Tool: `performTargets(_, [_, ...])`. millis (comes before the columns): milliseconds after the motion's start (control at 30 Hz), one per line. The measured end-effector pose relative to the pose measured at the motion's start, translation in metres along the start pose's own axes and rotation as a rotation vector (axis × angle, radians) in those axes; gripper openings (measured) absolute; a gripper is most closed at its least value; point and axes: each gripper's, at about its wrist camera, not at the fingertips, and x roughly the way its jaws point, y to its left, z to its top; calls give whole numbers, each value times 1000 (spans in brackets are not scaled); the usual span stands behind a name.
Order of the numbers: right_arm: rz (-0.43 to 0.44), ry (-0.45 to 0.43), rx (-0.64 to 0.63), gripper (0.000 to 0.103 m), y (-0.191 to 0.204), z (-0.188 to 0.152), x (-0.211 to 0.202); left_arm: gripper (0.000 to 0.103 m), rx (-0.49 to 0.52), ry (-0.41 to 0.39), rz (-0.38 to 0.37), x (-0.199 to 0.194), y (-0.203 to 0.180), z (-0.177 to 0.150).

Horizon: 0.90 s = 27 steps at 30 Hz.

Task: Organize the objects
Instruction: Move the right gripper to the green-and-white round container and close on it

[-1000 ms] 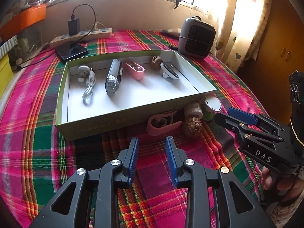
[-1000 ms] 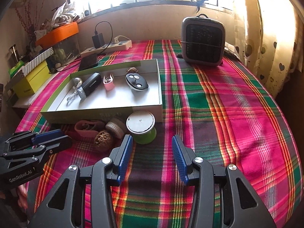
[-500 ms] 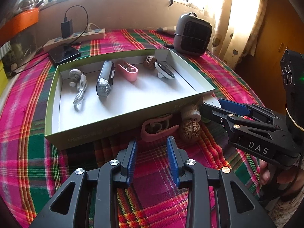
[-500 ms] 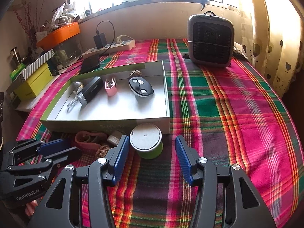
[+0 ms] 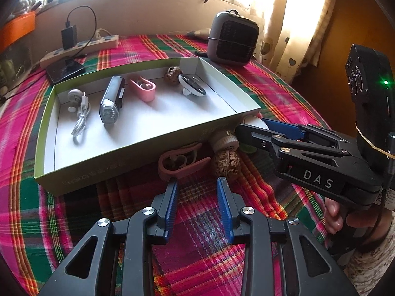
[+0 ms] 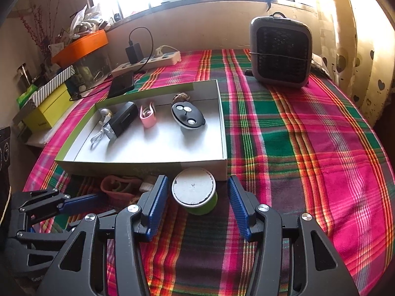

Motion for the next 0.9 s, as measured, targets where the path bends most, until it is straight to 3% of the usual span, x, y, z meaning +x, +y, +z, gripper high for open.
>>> performTargets(167, [-1,-8,-1,36,-1,0,-1,30,8,-28,14,-5,-1,1])
performTargets(733, [-10,-22,6,36,-7,-5,-9,30,25,-61,61,-12,9,8])
performTargets(900, [-5,-20,17,36,-9,-6,-9,31,24,-32,60,-1,14,10])
